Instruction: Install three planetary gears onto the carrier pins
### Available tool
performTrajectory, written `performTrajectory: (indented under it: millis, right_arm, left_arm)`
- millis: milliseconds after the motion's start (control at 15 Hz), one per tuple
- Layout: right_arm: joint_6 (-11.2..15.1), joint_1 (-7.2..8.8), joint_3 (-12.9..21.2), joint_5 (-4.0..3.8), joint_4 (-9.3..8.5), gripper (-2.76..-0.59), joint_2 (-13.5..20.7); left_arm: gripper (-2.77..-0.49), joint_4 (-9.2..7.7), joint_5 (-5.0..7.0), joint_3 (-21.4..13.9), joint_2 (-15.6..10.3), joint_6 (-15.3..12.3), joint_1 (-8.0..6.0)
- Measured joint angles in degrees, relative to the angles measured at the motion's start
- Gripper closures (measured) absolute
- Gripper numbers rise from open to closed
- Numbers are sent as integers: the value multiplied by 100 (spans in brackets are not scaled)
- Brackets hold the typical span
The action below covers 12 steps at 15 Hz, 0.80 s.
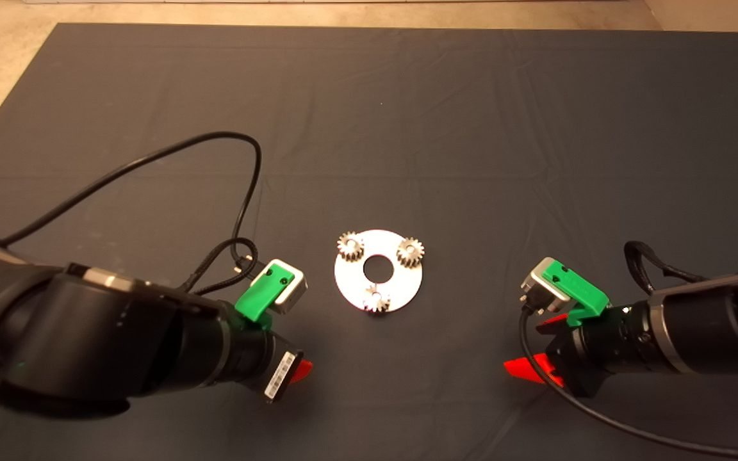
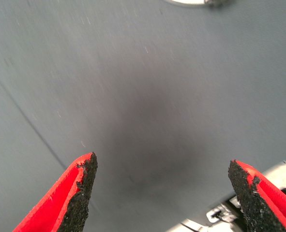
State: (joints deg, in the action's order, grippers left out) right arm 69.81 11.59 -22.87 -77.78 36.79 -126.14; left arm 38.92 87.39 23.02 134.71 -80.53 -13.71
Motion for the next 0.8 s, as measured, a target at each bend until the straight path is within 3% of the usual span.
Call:
performTrajectory:
  millis: [67,133,200,267,600,800]
  right_arm:
    - [138,-20,0,-207,83,-205,-29]
    - [246,-94,0,-336,127,-205,-40]
    - [270,-216,-2,-434,149,-205,-35]
    - [290,-318,0,-476,153,-205,-35]
    - [312,-656,0,-488,204,-205,-33]
    - [312,-667,0,-490,231,-205,-24]
  left_arm:
    - [-188,3,6,-77,-12,-143,-1]
    - [-188,6,4,-133,-8,-258,-1]
    - [-188,11,1,-175,7,-334,-14]
    - [-188,30,1,-193,19,-440,-20]
    - [-188,96,4,-255,85,-592,-32]
    - [-188,161,4,-276,99,-627,-32]
